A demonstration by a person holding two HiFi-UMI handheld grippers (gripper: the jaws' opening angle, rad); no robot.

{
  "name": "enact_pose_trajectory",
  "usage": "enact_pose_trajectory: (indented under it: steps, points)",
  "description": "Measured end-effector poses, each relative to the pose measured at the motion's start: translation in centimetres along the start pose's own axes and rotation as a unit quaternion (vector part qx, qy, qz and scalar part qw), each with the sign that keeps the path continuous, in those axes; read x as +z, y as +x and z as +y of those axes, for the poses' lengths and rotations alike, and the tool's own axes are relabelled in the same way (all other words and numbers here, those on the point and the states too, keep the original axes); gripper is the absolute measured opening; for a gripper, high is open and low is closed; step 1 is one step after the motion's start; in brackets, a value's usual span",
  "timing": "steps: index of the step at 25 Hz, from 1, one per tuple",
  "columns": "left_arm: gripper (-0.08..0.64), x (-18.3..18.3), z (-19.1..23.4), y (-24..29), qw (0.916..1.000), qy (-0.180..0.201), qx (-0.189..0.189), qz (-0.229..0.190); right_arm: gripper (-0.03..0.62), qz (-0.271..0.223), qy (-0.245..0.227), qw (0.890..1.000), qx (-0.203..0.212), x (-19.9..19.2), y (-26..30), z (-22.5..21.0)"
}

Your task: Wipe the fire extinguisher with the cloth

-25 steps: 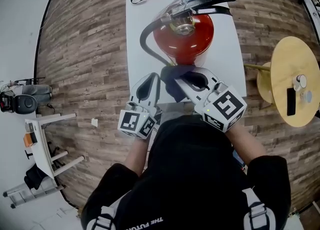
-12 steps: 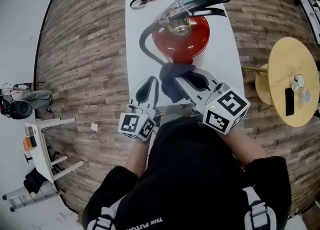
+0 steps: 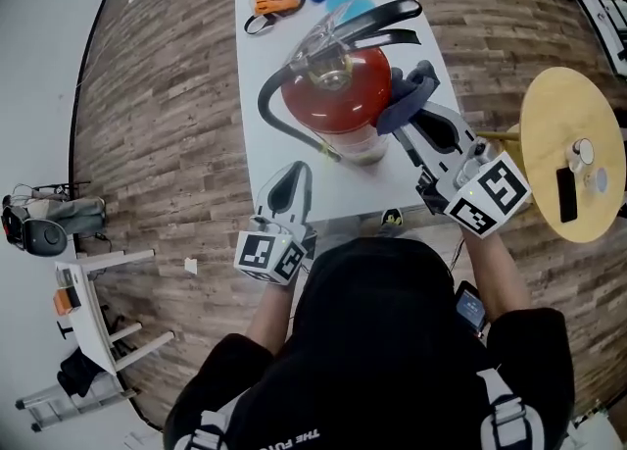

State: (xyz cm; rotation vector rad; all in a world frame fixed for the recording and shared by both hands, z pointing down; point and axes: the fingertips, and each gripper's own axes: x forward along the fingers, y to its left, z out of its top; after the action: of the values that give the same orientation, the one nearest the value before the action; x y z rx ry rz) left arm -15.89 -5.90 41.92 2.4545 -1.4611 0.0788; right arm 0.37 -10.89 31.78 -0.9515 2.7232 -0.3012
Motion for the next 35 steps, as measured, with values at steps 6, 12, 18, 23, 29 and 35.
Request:
enact_pose_trajectory:
  steps: [6, 12, 18, 23, 29, 35]
  points:
    - [0.035, 0.0, -0.2, 1.1, 1.0000, -0.003, -0.006, 0.001, 0.035, -0.043, -0.070, 0.993, 0.087, 5.5, 0.7, 3.5]
    - [0.035, -0.4, -0.5, 1.6, 0.9999, -0.007, -0.006, 0.006, 0.035, 0.080, 0.002, 0.997, 0.012, -7.7, -0.2, -4.0]
    - [0.035, -0.7, -0.3, 1.8, 0.9999, -0.005, -0.002, 0.012, 0.035, 0.252, 0.063, 0.965, -0.034, -22.2, -1.7, -9.0]
    - [0.035, -0.7, -0.5, 2.1, 0.9999, -0.005, -0.002, 0.014, 0.035, 0.379, 0.055, 0.924, -0.024, -29.7, -3.4, -9.0]
    - [0.035, -1.2, -0.5, 2.5, 0.9998, -0.007, -0.002, 0.020, 0.036, 0.418, 0.006, 0.907, 0.056, -31.3, -3.8, -2.1]
    - [0.035, -0.6, -0.3, 3.2, 0.9999, -0.008, 0.000, 0.013, 0.035, 0.372, 0.025, 0.928, 0.010, -29.6, -4.1, -4.4]
